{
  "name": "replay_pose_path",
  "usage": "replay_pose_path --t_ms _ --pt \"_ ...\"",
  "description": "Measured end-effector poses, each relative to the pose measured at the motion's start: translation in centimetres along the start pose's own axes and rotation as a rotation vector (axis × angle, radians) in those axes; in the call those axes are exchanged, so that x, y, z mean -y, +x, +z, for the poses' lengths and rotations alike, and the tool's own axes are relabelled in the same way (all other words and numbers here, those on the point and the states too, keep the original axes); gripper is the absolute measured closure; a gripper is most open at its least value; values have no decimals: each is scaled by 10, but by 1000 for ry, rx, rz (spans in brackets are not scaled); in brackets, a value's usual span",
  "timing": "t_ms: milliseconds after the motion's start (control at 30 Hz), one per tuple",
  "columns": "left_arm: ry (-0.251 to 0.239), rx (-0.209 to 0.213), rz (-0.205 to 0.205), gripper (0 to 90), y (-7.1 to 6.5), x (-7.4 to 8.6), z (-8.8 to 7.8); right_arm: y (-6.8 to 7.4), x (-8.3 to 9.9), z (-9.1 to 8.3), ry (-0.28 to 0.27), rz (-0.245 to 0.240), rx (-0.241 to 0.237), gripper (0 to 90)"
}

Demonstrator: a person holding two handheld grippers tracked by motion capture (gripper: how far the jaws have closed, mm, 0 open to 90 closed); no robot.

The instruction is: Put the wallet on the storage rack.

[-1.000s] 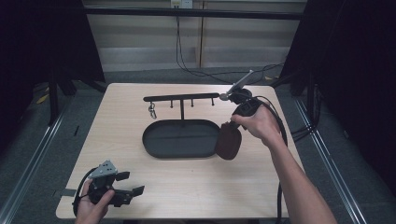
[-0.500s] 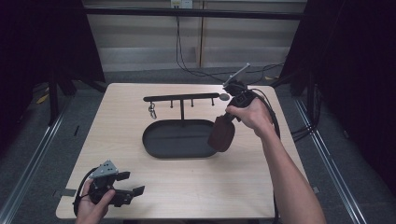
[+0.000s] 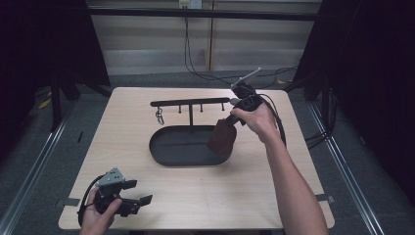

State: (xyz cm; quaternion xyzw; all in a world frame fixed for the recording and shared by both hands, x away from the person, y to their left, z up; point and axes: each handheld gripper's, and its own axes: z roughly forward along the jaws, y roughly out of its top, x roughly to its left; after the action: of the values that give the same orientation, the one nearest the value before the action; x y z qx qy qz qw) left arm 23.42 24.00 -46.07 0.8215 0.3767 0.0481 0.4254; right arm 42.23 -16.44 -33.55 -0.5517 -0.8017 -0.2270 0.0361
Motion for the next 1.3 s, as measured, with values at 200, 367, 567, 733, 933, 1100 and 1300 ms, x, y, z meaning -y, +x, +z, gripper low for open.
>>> replay_pose_path --t_ms 200,367,567,733,933,1100,1300 --pt "8 -4 0 164 0 0 0 -7 0 13 -14 19 -29 813" --pt "5 -9 4 164 -1 0 0 -15 2 25 -28 48 -43 817" --pt "6 -9 6 164 -2 0 0 -20 2 40 -66 78 -59 821" --pt "10 -12 4 164 -1 0 -1 -23 4 52 -106 105 -69 821" --pt "6 -5 7 164 -3 -1 0 -26 12 69 -137 88 -99 821" --pt "5 -7 9 164 -3 -1 0 -33 21 75 -152 104 -126 819" --pt "5 -7 15 164 -3 -1 0 -38 27 85 -146 105 -102 817"
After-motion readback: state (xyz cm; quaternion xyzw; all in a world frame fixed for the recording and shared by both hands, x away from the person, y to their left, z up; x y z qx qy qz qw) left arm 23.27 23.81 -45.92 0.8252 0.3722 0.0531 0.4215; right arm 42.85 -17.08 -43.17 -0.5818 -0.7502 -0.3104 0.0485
